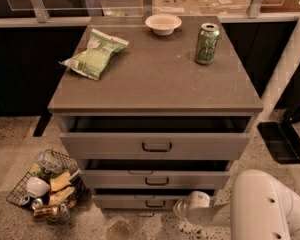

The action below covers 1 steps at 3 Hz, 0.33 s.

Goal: Close bottom drawer

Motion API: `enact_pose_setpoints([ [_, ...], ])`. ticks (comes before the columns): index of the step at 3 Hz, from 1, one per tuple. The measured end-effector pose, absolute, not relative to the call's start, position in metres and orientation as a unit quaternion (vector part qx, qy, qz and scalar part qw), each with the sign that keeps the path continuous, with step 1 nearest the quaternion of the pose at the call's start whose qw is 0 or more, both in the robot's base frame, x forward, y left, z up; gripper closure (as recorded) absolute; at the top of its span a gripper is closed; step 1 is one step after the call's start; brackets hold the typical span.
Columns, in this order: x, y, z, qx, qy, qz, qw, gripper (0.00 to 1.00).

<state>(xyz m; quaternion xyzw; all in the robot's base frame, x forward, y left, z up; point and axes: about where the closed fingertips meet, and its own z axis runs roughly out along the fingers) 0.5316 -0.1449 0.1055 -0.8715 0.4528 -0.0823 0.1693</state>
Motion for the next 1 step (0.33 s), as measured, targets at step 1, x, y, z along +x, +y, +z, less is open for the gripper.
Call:
enact_pose_setpoints([
  [1,0.5308,-0.1444,0.1046,-0.872,0.453,-0.082,0.169,0.17],
])
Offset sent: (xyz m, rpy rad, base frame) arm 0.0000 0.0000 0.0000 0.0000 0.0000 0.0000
